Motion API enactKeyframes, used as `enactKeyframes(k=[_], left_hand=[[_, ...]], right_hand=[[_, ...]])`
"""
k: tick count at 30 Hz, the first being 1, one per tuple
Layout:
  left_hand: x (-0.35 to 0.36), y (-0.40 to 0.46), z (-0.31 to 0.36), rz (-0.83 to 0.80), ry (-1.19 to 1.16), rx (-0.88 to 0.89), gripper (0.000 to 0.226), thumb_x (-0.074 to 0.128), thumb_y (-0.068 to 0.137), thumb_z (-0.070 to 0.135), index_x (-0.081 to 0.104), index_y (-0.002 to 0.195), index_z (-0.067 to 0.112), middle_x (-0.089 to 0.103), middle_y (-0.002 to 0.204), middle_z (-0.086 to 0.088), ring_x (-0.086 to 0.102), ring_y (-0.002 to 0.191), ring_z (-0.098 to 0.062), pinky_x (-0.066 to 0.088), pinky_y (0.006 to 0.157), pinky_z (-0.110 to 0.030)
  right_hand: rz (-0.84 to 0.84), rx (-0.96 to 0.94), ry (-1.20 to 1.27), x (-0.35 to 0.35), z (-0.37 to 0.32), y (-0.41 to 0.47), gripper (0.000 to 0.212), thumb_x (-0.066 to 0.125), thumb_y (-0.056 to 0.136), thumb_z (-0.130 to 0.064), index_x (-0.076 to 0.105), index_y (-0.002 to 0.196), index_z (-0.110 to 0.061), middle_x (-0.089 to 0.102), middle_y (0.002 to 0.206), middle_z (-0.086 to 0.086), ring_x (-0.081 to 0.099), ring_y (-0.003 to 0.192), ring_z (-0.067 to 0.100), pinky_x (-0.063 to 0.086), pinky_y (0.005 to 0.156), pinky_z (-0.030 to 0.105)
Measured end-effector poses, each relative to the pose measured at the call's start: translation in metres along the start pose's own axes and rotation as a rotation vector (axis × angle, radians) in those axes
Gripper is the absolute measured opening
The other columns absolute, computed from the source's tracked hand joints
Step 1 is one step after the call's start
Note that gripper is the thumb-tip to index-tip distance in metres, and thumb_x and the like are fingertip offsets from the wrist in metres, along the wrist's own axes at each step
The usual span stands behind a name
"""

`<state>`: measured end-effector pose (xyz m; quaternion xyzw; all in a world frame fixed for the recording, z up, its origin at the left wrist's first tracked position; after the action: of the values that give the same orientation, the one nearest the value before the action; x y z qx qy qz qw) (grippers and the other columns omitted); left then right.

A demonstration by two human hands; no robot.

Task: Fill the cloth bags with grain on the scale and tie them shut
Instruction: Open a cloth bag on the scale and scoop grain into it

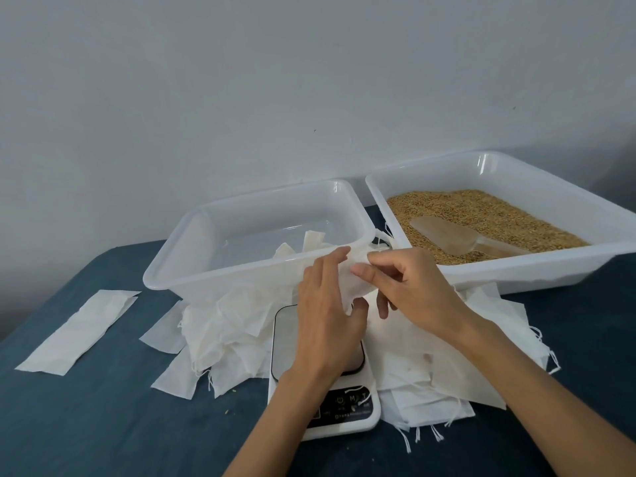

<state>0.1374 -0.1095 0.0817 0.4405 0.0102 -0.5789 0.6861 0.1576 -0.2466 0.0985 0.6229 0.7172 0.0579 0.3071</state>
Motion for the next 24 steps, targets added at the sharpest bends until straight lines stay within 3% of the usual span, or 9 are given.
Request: enactKeyframes(k=[2,4,6,10,14,17,20,22,24], left_hand=[[-0.002,0.0,-0.005,-0.049,0.019,-0.006,0.07,0.06,0.075,0.014,0.046,0.144,0.024,0.052,0.126,0.019,0.046,0.116,-0.008,0.047,0.099,-0.04],[-0.006,0.001,-0.012,-0.104,0.031,-0.025,0.069,0.065,0.076,0.013,0.049,0.143,0.022,0.049,0.119,0.022,0.046,0.113,-0.01,0.048,0.099,-0.042],[-0.012,0.002,-0.019,-0.14,0.041,-0.057,0.065,0.069,0.077,0.018,0.052,0.14,0.022,0.056,0.119,0.016,0.048,0.111,-0.013,0.047,0.099,-0.044],[-0.021,0.003,-0.015,-0.147,0.092,0.007,0.067,0.065,0.076,0.046,0.055,0.138,0.022,0.056,0.127,0.016,0.046,0.118,-0.009,0.039,0.102,-0.032],[-0.017,0.006,-0.01,-0.209,0.033,0.033,0.059,0.079,0.081,0.025,0.055,0.135,0.026,0.062,0.122,0.011,0.048,0.113,-0.012,0.04,0.101,-0.036],[-0.019,0.006,-0.01,-0.201,-0.004,0.047,0.059,0.082,0.077,0.032,0.059,0.131,0.022,0.062,0.119,0.011,0.048,0.112,-0.007,0.039,0.099,-0.033],[-0.022,0.006,-0.015,-0.221,-0.212,-0.046,0.042,0.079,0.079,0.036,0.061,0.117,0.025,0.069,0.107,0.01,0.063,0.105,-0.016,0.049,0.089,-0.031],[-0.027,0.007,-0.019,-0.193,-0.345,-0.076,0.027,0.076,0.085,0.027,0.064,0.108,0.026,0.071,0.099,0.01,0.067,0.095,-0.015,0.053,0.083,-0.031],[-0.03,0.008,-0.027,-0.189,-0.443,-0.122,0.021,0.076,0.087,0.022,0.066,0.106,0.025,0.073,0.097,0.007,0.068,0.09,-0.014,0.055,0.081,-0.031]], right_hand=[[-0.033,0.01,0.023,0.002,-0.001,-0.001,0.053,0.058,0.099,-0.046,0.046,0.065,-0.007,0.039,0.05,0.013,0.066,0.043,0.02,0.038,0.045,0.029],[-0.057,0.031,0.052,0.003,-0.001,-0.002,0.053,0.056,0.101,-0.046,0.048,0.07,-0.004,0.041,0.049,0.017,0.066,0.042,0.019,0.039,0.044,0.042],[-0.059,0.04,0.07,0.002,-0.004,-0.002,0.051,0.054,0.102,-0.045,0.049,0.072,-0.003,0.047,0.052,0.02,0.065,0.041,0.019,0.04,0.043,0.048],[-0.111,0.04,0.086,0.004,-0.012,-0.003,0.051,0.054,0.101,-0.047,0.05,0.069,-0.009,0.047,0.048,0.004,0.067,0.045,0.023,0.04,0.042,0.037],[-0.322,0.147,0.168,0.013,-0.03,-0.004,0.059,0.036,0.089,-0.077,0.066,0.083,-0.027,0.062,0.063,-0.016,0.07,0.05,0.03,0.042,0.04,0.025],[-0.446,0.277,0.132,0.012,-0.041,0.0,0.092,0.024,0.066,-0.098,0.065,0.088,-0.019,0.059,0.081,-0.019,0.072,0.058,0.037,0.045,0.043,0.026],[-0.546,0.266,0.062,0.015,-0.057,0.006,0.082,0.017,0.064,-0.096,0.072,0.075,-0.036,0.063,0.083,-0.025,0.073,0.063,0.037,0.047,0.045,0.027],[-0.467,0.237,0.033,0.008,-0.066,0.015,0.091,0.018,0.072,-0.091,0.078,0.094,-0.026,0.073,0.105,-0.014,0.073,0.061,0.034,0.049,0.045,0.027],[-0.286,0.178,0.02,-0.01,-0.067,0.027,0.088,0.019,0.084,-0.083,0.078,0.096,-0.019,0.078,0.098,0.0,0.071,0.054,0.031,0.047,0.043,0.025]])
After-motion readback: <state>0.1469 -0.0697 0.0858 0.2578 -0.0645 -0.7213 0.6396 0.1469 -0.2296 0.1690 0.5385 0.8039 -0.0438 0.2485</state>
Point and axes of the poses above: each hand's wrist, its own y-axis towards the middle knuckle, its own x-axis out of the palm, z = x × y, the point moved 6 cm from there along y, towards the middle knuckle
